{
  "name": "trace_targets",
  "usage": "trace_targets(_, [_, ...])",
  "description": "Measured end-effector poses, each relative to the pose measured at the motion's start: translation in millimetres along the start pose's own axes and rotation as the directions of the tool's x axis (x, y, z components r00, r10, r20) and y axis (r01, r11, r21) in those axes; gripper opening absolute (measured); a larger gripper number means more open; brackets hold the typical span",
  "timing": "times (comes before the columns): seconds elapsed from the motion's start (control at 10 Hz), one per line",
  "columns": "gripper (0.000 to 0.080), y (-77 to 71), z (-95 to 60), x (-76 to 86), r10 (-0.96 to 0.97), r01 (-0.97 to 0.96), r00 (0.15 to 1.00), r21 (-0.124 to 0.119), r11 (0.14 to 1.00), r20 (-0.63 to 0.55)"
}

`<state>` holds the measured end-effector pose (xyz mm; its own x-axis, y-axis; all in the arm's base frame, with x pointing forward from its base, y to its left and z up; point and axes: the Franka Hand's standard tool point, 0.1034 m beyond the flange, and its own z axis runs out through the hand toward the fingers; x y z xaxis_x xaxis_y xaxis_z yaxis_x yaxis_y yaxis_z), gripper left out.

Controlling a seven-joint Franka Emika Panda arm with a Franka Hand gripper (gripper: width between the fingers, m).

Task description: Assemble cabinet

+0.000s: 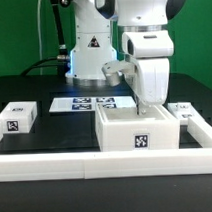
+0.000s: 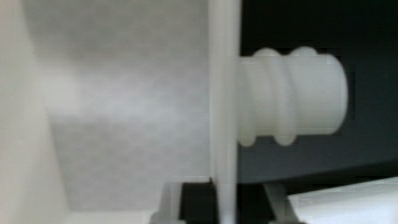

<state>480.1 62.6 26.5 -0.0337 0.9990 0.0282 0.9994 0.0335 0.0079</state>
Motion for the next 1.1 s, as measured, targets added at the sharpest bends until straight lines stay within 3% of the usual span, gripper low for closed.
trace_targets(0.3, [0.0035,2.3,0.4,19.9,0.0,0.0,1.0,-0.003,1.0,-0.008])
trace_targets(0.7, [0.0035,16.0,1.3,45.7,-0.003,0.003,1.0,-0.015,1.0,-0.014])
trace_targets(1.1, [0.0035,35.8,1.0,50.4,0.001,-0.001,1.0,-0.007,1.0,-0.012])
